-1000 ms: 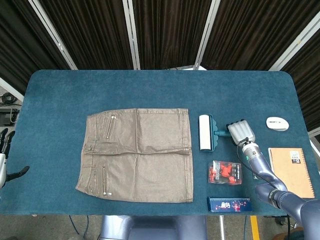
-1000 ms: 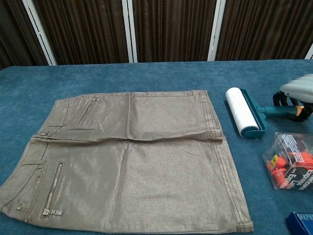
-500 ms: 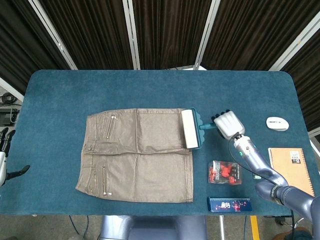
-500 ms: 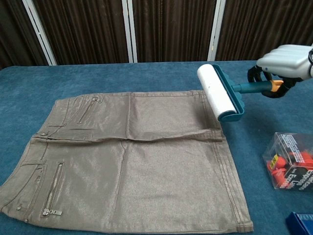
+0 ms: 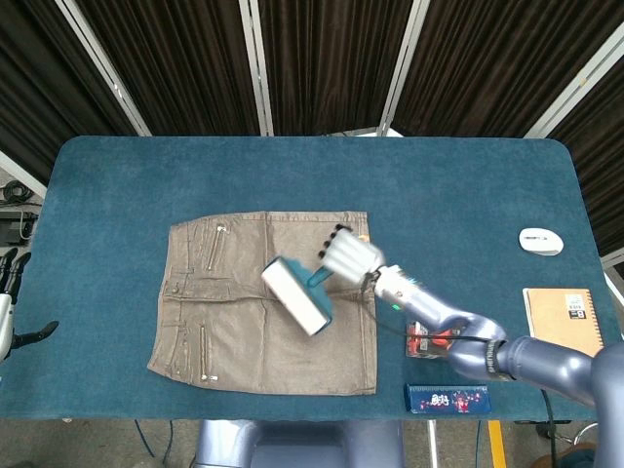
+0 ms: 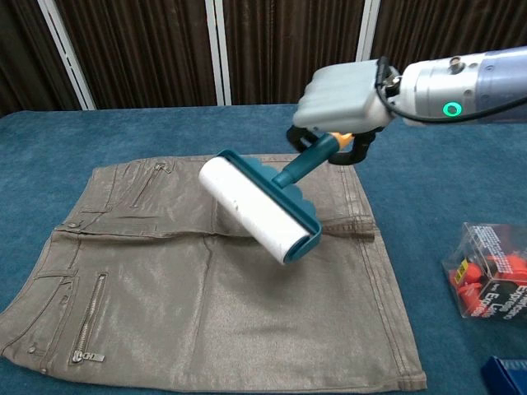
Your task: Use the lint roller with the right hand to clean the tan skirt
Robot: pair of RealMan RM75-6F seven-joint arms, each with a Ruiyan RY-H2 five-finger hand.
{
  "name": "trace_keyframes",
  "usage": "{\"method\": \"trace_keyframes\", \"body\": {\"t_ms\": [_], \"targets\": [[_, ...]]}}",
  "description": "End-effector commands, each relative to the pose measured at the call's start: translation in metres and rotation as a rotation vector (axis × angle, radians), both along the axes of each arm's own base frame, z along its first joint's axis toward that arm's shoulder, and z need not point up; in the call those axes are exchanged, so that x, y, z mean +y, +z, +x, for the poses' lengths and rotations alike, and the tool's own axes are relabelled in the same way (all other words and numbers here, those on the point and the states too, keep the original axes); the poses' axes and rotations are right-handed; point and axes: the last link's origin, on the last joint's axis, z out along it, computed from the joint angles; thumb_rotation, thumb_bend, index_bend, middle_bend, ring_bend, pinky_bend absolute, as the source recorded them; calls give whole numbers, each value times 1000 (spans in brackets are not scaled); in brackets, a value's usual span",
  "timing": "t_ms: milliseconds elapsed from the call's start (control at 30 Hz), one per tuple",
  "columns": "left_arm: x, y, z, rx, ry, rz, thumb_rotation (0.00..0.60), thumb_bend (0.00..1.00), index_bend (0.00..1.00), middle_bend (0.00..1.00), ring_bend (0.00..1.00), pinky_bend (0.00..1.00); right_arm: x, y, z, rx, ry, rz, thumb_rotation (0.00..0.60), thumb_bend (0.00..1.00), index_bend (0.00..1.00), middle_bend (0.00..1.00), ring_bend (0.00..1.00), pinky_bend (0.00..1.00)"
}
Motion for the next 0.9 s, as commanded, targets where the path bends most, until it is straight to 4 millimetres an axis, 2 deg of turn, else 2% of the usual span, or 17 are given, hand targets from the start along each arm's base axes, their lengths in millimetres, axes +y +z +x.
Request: {"method": "trace_keyframes", "body": {"t_ms": [33, 267, 433, 633, 900], "targets": [[0, 0, 0, 0, 2, 0, 600, 0, 0, 0, 0, 0, 17, -23, 23, 48, 87, 58, 600, 794, 561, 547, 471, 413], [0, 0, -1, 1, 4, 1, 600, 0, 0, 0, 0, 0, 35, -43, 41, 64, 154, 109, 600, 800, 572, 567, 490, 414], [0, -1, -2, 1, 7, -5, 600, 0, 0, 0, 0, 0, 47, -53, 45, 92, 223, 110, 600, 800, 580, 595, 512, 416], [0, -2, -1, -4, 8, -11, 600, 0, 0, 0, 0, 0, 52, -65, 39, 151, 322, 32, 600, 800, 586, 600, 527, 423], [0, -3, -2, -6, 12, -17, 600, 0, 0, 0, 0, 0, 29, -63, 9, 301, 385, -136, 600, 801, 590, 601, 527, 423]]}}
